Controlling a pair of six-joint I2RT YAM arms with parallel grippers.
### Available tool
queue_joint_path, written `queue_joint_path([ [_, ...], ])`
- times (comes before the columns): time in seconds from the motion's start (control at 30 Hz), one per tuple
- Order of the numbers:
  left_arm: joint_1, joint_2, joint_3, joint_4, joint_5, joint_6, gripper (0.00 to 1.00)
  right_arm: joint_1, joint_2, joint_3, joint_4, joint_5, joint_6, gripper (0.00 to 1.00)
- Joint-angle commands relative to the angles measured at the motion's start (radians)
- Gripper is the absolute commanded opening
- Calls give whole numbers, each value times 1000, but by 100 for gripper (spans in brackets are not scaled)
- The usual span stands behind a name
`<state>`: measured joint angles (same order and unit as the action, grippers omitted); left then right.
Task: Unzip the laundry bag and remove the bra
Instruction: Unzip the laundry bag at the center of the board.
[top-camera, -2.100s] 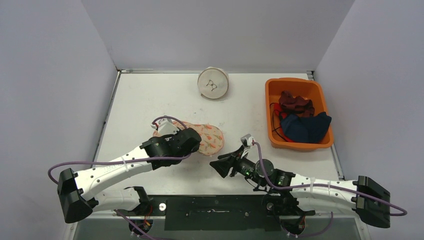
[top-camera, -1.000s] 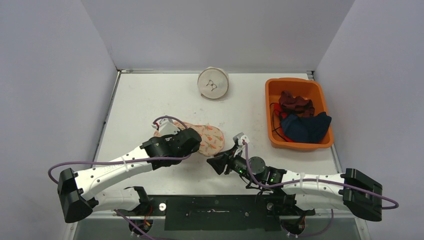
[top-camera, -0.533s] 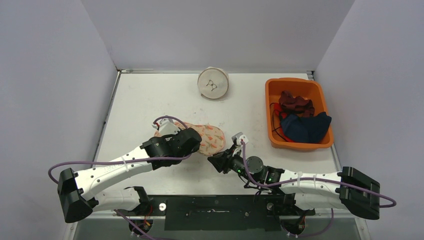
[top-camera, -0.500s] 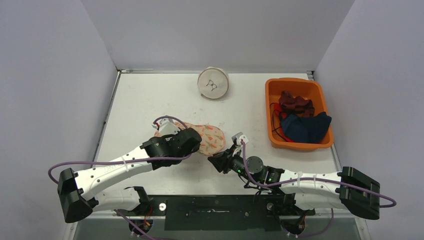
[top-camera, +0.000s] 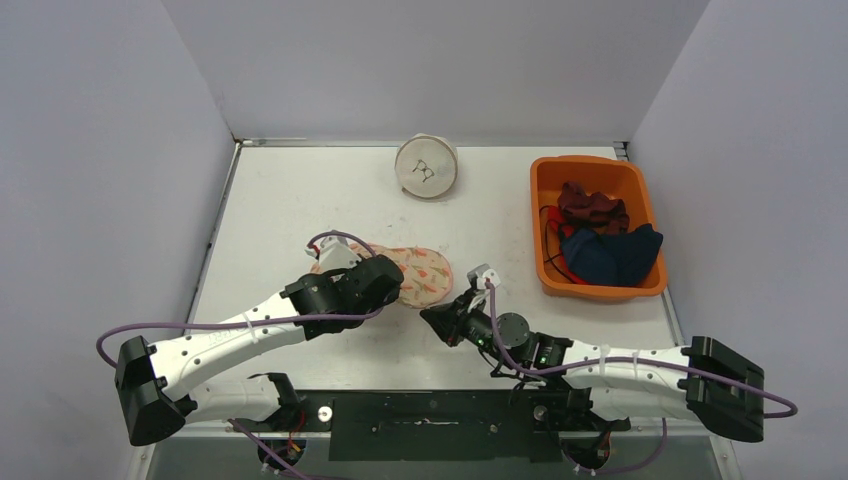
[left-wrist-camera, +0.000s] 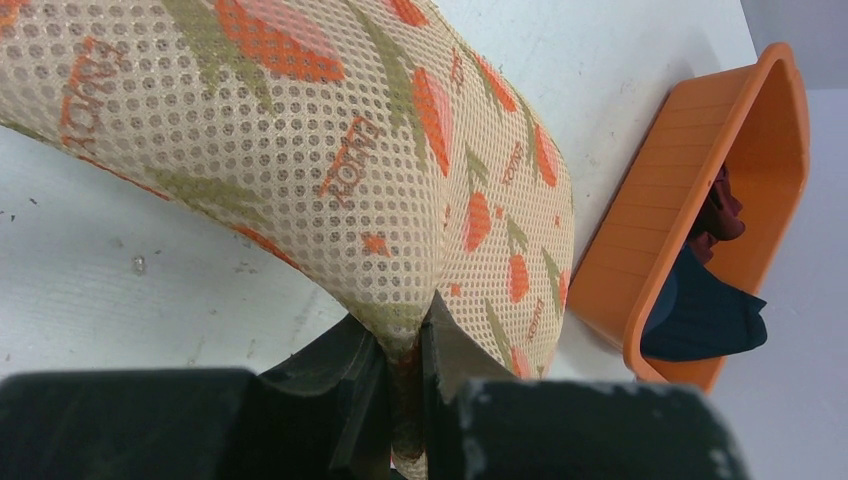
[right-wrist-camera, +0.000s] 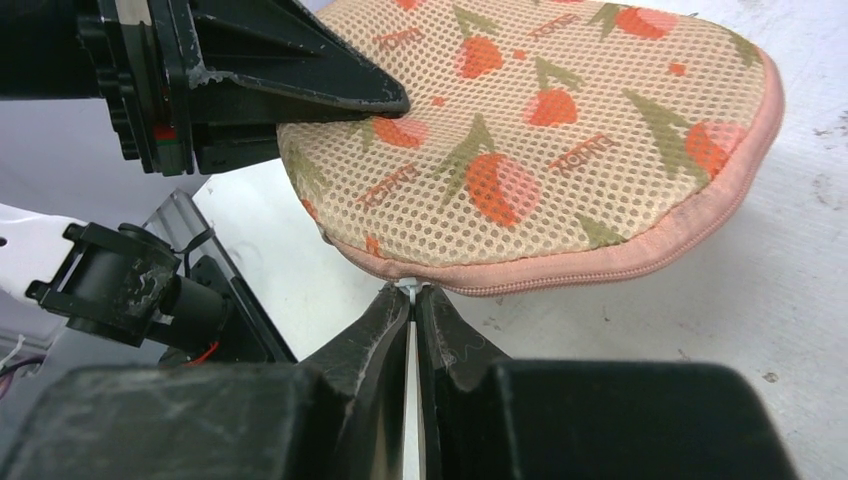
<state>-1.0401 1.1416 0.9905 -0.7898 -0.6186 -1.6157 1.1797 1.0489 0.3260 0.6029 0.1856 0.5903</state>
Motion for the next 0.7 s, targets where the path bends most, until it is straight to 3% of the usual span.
queue_joint_path([
  [0.0,-6,-27,-10,50,-10,15,0,6,-58,22,-72,108,-15,5],
  [0.23,2,-37,-88,199,24,135,0,9,-142,-16,-220,196,-11,5],
  [0.5,77,-64,-311,695,264,529,0,95,-177,-70,-262,252,-22,5],
  [0.67,212,-41,-401,925,444,639,0,155,-155,-95,-263,303,5,5],
])
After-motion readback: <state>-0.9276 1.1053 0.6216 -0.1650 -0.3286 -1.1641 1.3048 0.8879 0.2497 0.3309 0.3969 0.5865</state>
